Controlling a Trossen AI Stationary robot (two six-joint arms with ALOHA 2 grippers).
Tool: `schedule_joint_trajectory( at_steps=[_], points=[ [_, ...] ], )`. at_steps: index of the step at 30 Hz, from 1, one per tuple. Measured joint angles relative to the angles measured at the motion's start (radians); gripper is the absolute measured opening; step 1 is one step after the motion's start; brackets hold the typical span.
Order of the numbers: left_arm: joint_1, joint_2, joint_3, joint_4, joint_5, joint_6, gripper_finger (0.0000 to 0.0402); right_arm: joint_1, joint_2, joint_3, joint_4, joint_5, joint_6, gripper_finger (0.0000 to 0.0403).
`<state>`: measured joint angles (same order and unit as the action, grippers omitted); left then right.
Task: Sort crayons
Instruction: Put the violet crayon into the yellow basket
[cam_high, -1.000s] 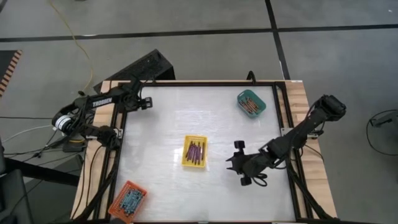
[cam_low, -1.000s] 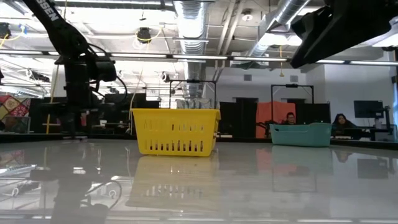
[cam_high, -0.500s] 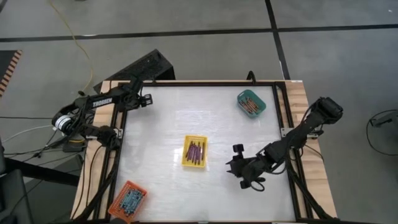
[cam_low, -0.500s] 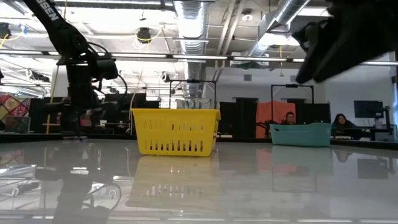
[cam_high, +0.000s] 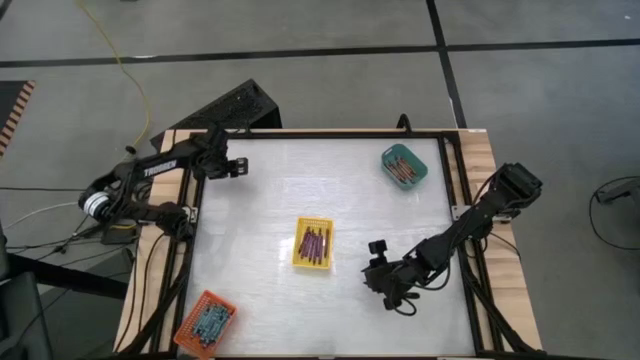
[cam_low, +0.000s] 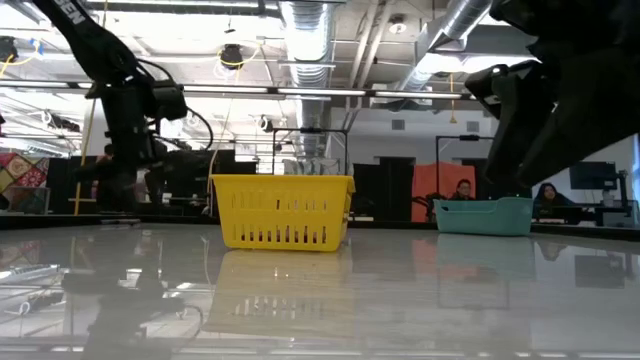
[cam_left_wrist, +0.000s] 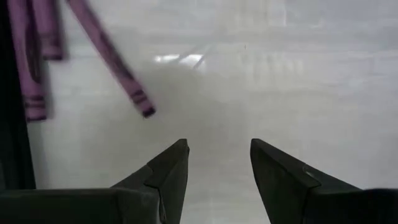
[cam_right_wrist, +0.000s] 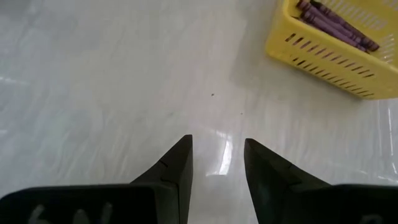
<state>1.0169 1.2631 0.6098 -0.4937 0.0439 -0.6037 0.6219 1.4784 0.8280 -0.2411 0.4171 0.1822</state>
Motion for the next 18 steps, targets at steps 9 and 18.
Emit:
schedule_joint_trajectory(
  at_steps=[9,18],
  points=[
    [-0.029,-0.068,0.011,-0.098,-0.336,-0.067,0.0162,-0.023,-0.014,0.000,0.079,0.000,-0.008,0.0138],
    [-0.026,0.079,0.011,-0.113,-0.372,-0.037,0.0162,-0.030,-0.014,0.000,0.124,0.000,-0.012,0.0138]
  ],
)
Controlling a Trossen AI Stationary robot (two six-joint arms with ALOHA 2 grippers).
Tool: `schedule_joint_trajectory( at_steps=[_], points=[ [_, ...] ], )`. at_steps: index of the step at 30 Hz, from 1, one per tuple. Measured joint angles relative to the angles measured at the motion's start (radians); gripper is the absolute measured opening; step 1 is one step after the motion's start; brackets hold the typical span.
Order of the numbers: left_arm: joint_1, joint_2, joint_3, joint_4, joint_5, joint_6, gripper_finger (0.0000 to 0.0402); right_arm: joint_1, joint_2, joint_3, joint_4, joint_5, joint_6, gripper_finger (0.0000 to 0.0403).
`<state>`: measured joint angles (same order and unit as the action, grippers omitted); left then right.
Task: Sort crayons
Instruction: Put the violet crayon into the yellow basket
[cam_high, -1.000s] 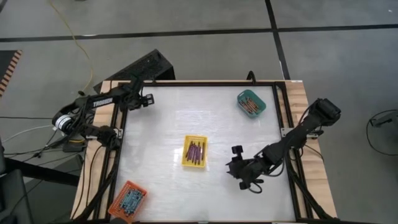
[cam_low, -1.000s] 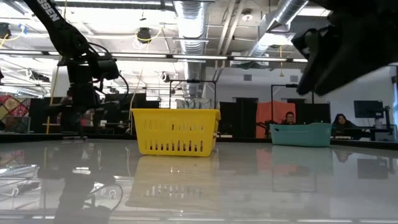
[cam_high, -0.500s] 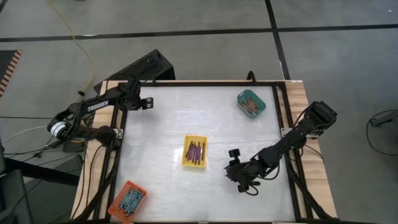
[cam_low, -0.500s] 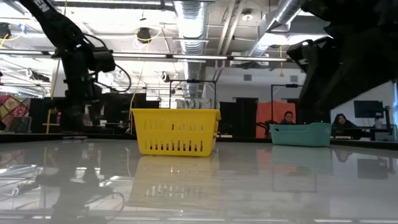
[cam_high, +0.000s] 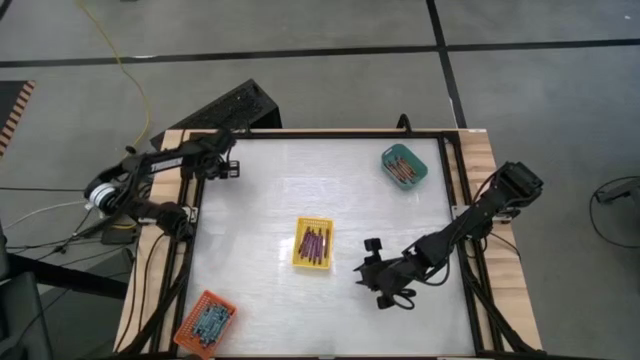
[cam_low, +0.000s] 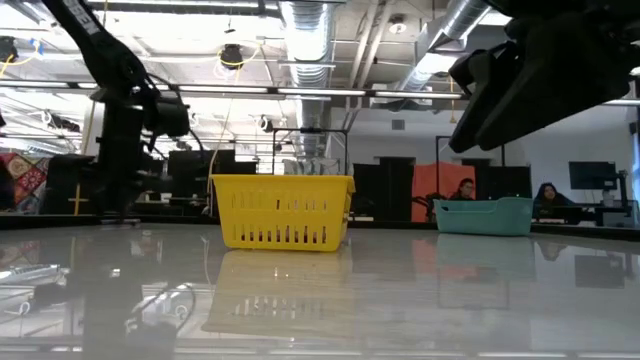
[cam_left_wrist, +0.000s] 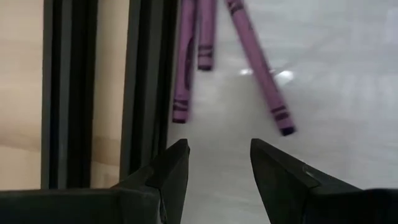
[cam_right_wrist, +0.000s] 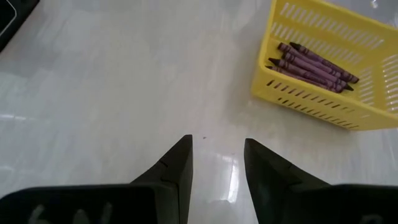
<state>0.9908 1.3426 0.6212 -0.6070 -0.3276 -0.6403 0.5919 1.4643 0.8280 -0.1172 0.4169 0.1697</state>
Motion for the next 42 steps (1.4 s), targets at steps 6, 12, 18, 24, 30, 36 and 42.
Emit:
schedule_joint_trajectory(
  at_steps=[6,12,18,24,30,36,42],
  points=[
    [0.004,0.082,0.006,0.025,-0.027,0.005,0.0162,0.002,0.000,0.000,0.000,-0.001,0.008,0.0138],
    [0.013,0.089,0.006,0.015,-0.050,0.009,0.0162,0.001,0.000,0.000,-0.001,-0.004,0.013,0.0138],
    [0.035,0.091,0.014,0.003,-0.049,-0.055,0.0162,0.000,0.000,0.000,0.001,-0.004,0.014,0.0138],
    [0.037,0.098,0.014,0.012,-0.050,-0.067,0.0162,0.000,0.000,0.000,0.033,-0.008,0.013,0.0138],
    [0.080,0.097,0.014,0.032,0.025,-0.180,0.0162,0.000,0.000,0.000,0.053,-0.026,0.018,0.0138],
    [0.154,0.098,0.036,0.013,0.167,-0.139,0.0162,0.001,0.000,0.000,0.063,-0.026,0.039,0.0138],
    [0.173,0.101,0.046,-0.002,0.249,0.003,0.0162,0.001,0.000,0.000,0.110,-0.026,0.040,0.0138]
  ],
)
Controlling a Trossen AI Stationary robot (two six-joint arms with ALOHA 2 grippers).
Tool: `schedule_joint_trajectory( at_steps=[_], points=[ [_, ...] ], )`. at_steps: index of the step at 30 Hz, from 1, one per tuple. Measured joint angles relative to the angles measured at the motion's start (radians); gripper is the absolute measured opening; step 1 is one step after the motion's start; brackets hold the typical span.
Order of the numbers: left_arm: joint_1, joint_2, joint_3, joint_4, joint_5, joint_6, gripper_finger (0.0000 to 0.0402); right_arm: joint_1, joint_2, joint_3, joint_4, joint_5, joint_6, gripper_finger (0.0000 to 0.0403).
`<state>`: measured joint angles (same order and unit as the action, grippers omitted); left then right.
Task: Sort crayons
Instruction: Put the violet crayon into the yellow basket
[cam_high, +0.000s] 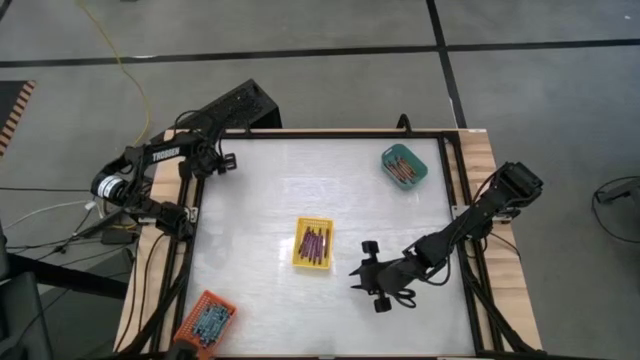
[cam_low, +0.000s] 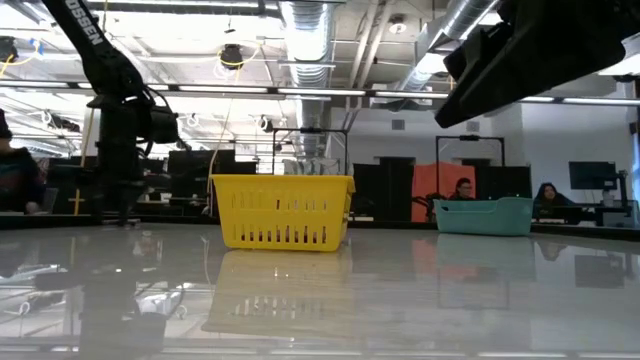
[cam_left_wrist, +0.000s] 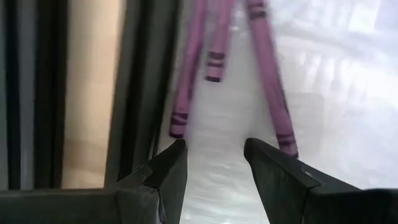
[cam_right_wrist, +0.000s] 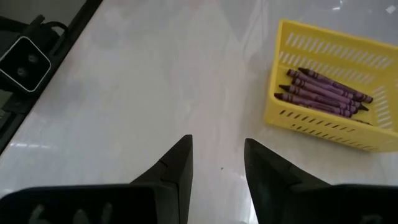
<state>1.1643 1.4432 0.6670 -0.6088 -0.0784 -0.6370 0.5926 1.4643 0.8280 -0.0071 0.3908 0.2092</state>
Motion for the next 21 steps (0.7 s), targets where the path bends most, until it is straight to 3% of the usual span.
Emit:
schedule_joint_trajectory(
  at_steps=[7,21],
  points=[
    [-0.038,-0.050,-0.003,-0.038,0.061,0.117,0.0162,-0.007,0.000,0.001,0.000,0.000,0.001,0.0138],
    [-0.116,-0.061,-0.003,0.032,0.008,-0.025,0.0162,-0.068,0.000,0.045,0.000,0.000,-0.016,0.0138]
  ],
)
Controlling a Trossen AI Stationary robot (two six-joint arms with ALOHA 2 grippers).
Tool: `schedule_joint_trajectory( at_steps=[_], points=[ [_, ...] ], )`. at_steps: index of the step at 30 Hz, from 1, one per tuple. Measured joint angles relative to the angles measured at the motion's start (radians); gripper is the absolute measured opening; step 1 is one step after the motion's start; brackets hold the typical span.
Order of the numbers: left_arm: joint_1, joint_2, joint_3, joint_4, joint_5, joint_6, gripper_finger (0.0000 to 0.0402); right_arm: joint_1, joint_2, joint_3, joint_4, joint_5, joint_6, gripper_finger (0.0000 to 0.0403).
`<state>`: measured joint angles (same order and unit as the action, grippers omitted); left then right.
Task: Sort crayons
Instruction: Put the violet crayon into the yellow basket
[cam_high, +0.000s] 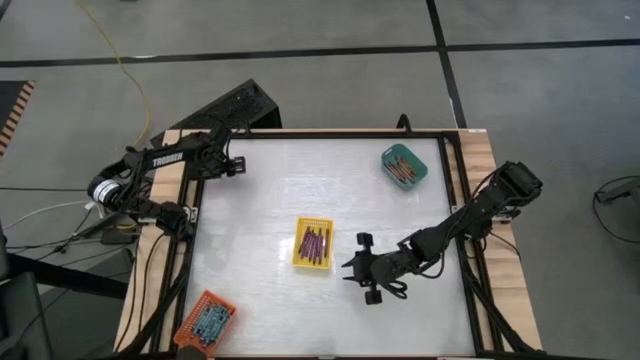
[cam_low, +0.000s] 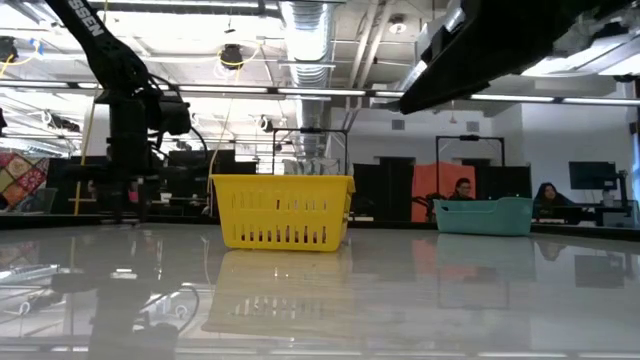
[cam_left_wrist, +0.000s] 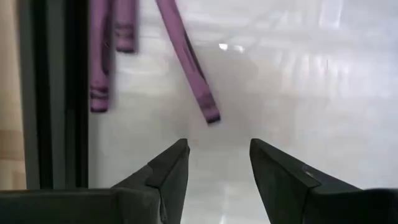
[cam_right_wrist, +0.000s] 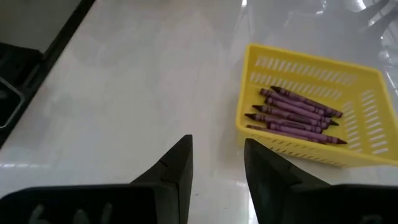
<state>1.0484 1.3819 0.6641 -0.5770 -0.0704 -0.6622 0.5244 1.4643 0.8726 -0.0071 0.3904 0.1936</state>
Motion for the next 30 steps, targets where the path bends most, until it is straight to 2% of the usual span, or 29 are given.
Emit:
schedule_joint_trajectory(
  at_steps=[7,12,16,22,26,30],
  points=[
    [-0.003,0.000,-0.001,0.058,-0.027,-0.121,0.0162,-0.031,0.000,0.000,0.000,-0.031,-0.001,0.0138],
    [-0.020,0.011,0.000,0.118,-0.101,-0.256,0.0162,-0.035,0.000,0.000,0.002,-0.031,-0.011,0.0138],
    [-0.034,0.030,0.005,0.125,-0.144,-0.299,0.0162,-0.019,0.000,0.000,0.002,-0.047,-0.015,0.0138],
    [-0.048,0.056,0.021,0.098,-0.151,-0.313,0.0161,0.014,0.000,0.000,0.000,-0.053,-0.052,0.0138],
    [-0.053,0.083,0.023,0.108,-0.112,-0.346,0.0133,0.026,0.000,0.000,-0.004,-0.052,-0.071,0.0138],
    [-0.055,0.127,0.037,0.098,-0.091,-0.354,0.0083,0.034,0.000,0.000,-0.011,-0.053,-0.082,0.0138]
  ],
)
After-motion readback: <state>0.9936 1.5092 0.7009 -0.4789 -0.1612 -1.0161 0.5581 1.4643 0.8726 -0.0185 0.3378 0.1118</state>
